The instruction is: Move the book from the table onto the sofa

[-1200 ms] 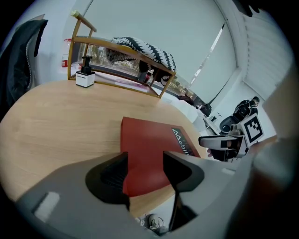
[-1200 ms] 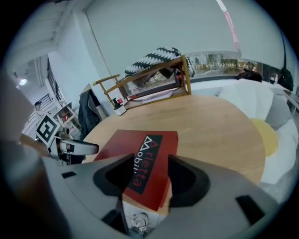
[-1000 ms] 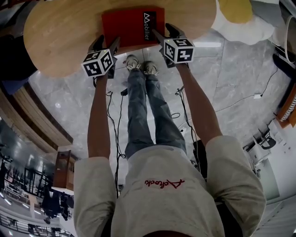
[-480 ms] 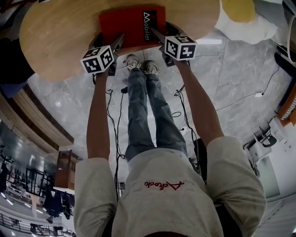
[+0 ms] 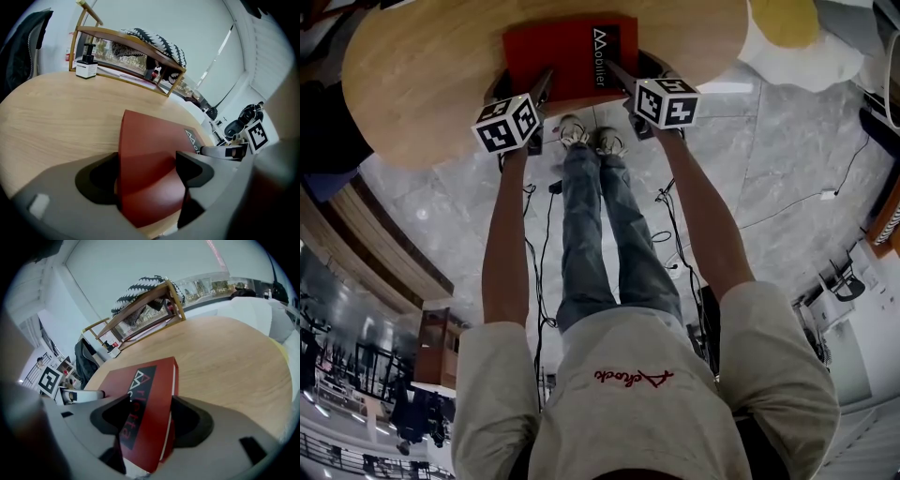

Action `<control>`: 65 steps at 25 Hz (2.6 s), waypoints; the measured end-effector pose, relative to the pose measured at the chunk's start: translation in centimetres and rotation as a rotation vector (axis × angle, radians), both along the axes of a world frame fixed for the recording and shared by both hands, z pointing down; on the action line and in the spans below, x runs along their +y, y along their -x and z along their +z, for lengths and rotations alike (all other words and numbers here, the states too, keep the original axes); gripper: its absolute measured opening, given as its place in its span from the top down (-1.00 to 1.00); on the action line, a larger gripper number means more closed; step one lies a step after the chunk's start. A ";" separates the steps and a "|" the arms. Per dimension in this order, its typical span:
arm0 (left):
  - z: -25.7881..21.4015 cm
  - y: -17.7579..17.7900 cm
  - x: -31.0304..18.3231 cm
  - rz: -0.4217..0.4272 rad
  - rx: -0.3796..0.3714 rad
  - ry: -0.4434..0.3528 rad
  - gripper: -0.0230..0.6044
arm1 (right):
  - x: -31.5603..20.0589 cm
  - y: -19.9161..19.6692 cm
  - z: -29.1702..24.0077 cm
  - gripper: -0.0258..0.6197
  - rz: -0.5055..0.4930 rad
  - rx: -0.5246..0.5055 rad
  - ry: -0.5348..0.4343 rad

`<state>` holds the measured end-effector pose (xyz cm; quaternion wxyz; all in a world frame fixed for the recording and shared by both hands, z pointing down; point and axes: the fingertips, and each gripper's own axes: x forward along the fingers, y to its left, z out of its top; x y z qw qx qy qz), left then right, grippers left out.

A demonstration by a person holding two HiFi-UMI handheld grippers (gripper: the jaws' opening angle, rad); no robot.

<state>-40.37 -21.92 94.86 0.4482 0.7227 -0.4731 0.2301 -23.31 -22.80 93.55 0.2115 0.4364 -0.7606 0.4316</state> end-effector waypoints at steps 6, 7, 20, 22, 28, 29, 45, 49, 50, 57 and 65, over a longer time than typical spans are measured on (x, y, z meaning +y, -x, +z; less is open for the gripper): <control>-0.2 -0.3 0.1 -0.006 0.018 -0.016 -0.24 | 0.1 0.0 -0.2 0.11 0.009 0.018 -0.011; -0.2 -0.2 0.2 -0.007 0.021 -0.016 -0.24 | 0.1 0.0 -0.4 0.11 0.010 0.022 -0.017; -5.7 -0.4 -0.3 -0.035 0.022 -0.115 -0.24 | -0.8 -0.1 -6.1 0.11 -0.013 0.028 -0.126; -7.2 -0.3 -0.5 -0.039 0.021 -0.138 -0.24 | -1.0 0.0 -7.7 0.11 -0.014 0.024 -0.154; -12.6 0.1 -1.3 -0.040 0.004 -0.213 -0.24 | -1.7 0.3 -12.8 0.11 -0.014 0.006 -0.226; -13.5 0.1 -1.3 -0.041 0.002 -0.224 -0.24 | -1.7 0.4 -13.7 0.11 -0.015 0.004 -0.236; -30.0 0.2 0.0 -0.071 0.000 -0.430 -0.24 | -0.7 0.5 -30.5 0.11 -0.048 -0.008 -0.456; -33.5 -0.2 1.1 -0.073 0.002 -0.472 -0.24 | 0.5 0.0 -34.1 0.11 -0.044 -0.009 -0.503; -34.5 -0.3 1.4 -0.074 0.003 -0.485 -0.24 | 0.8 -0.2 -35.1 0.11 -0.043 -0.009 -0.516; -40.4 -0.8 3.7 -0.079 0.001 -0.562 -0.24 | 3.2 -0.7 -41.1 0.11 -0.042 -0.024 -0.604; -46.7 -2.0 5.2 -0.094 -0.010 -0.660 -0.24 | 4.5 -1.9 -47.4 0.11 -0.054 -0.042 -0.708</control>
